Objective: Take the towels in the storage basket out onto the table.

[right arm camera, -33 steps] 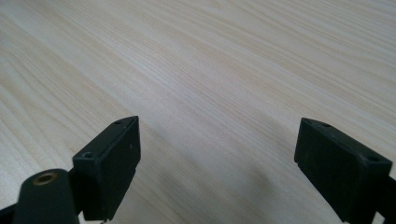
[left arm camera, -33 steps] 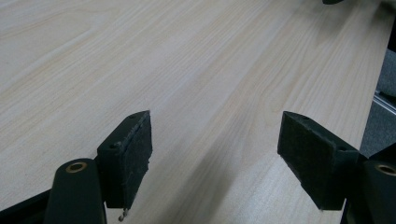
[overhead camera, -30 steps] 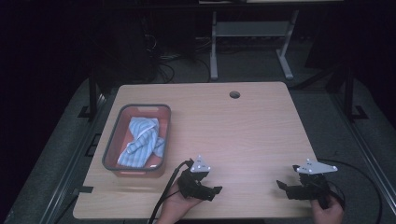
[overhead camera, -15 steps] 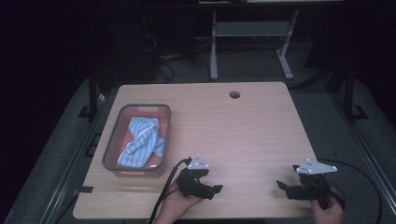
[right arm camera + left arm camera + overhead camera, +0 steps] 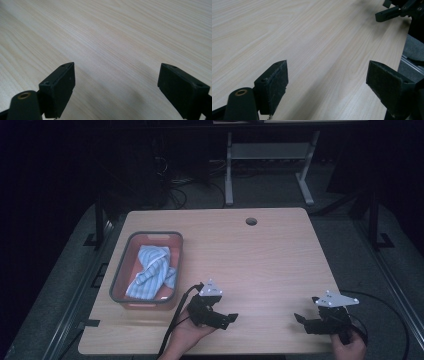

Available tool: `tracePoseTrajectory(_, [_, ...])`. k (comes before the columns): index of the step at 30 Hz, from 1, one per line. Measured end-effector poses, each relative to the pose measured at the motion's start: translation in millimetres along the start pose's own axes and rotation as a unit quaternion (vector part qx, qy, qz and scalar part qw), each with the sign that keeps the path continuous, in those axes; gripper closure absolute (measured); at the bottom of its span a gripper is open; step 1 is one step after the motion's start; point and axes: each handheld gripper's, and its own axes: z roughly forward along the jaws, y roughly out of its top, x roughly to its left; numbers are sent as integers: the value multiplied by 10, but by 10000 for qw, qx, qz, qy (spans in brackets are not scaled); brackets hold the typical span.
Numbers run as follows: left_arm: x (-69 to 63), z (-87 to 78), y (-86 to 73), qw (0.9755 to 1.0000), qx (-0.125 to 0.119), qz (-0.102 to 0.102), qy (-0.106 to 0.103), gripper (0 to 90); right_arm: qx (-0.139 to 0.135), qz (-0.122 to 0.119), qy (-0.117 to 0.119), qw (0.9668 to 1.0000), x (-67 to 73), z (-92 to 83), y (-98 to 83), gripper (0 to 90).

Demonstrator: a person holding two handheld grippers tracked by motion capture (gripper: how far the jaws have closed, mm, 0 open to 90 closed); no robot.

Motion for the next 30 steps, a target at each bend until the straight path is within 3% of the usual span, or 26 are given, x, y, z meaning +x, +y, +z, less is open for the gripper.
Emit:
tracePoseTrajectory(14, [5, -62, 127, 9999, -99, 34, 17, 170, -33, 7, -38, 10000, 23, -1, 10, 139])
tracePoseTrajectory(30, [93, -185, 463, 9999, -71, 127, 66, 170, -75, -42, -57, 9999, 54, -7, 33, 139])
